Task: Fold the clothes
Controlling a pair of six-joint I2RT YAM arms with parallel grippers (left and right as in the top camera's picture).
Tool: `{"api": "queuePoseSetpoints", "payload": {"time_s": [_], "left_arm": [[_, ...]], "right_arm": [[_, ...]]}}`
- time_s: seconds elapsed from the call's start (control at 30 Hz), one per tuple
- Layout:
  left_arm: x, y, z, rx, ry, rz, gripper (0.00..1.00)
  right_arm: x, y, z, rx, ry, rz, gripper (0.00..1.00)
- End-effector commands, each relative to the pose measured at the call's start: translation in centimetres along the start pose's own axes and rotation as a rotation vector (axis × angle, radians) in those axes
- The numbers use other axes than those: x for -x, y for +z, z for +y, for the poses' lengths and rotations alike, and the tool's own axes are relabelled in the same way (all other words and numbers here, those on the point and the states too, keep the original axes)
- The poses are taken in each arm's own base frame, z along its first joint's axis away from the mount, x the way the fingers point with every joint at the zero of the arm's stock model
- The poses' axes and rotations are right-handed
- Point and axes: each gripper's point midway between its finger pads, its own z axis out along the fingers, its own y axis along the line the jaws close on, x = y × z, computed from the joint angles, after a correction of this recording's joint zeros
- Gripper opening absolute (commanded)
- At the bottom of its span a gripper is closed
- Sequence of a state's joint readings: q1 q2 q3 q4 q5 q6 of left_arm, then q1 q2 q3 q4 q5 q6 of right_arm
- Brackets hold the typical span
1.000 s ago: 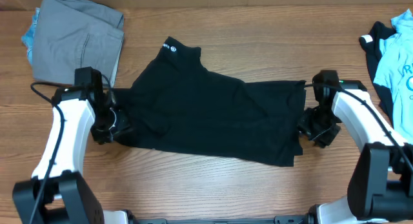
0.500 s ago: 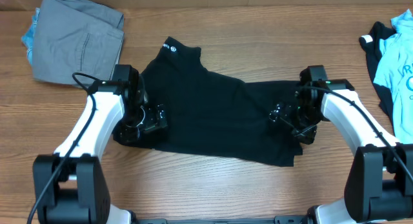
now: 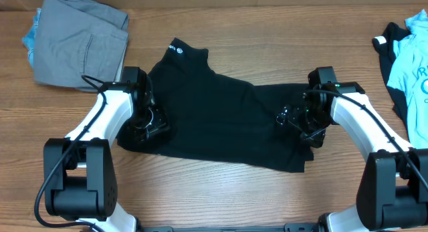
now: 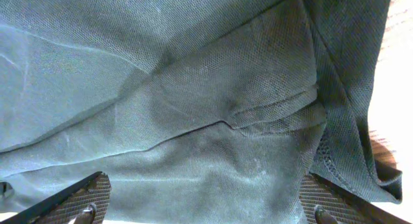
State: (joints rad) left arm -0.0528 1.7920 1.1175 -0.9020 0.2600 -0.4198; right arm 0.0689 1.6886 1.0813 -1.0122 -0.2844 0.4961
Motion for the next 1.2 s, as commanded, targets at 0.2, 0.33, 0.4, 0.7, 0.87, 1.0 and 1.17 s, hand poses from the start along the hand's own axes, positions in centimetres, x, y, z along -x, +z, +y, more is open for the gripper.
{"api": "queuePoseSetpoints", "payload": {"time_s": [0.2,0.33,0.4,0.7,0.87,1.0,1.17], "left_arm": [[0.8,0.3,-0.7,-0.031,0.0,-0.016,0.07],[0.8,0.2,-1.4,-0.067,0.003,-0.01,0.04],[0.8,-0.1,-2.0,-0.096,0.007,-0.003,0.04],[3.2,-4.7,-6.1,-0.227,0.063,-0.069,0.04],[5.3,-6.1,-7.5,-0.266,0.09,-0.159,0.04],[6.7,-6.3,-7.5,-0.254,0.104,-0.221,0.18],[7.8,-6.1,-5.6,-0.139,0.1,-0.278,0.76]], "right_arm": [[0.5,-1.0,0.9,0.029,-0.026,-0.036,0.98],[0.5,-1.0,0.9,0.029,-0.026,-0.037,0.98],[0.6,-1.0,1.0,0.029,-0.027,-0.037,0.98],[1.4,-1.0,1.6,0.052,-0.039,-0.073,0.98],[2.1,-1.1,2.0,0.069,-0.047,-0.099,0.98],[2.2,-1.1,2.1,0.073,-0.047,-0.104,0.98],[2.2,-1.1,2.1,0.074,-0.049,-0.106,0.98]]}}
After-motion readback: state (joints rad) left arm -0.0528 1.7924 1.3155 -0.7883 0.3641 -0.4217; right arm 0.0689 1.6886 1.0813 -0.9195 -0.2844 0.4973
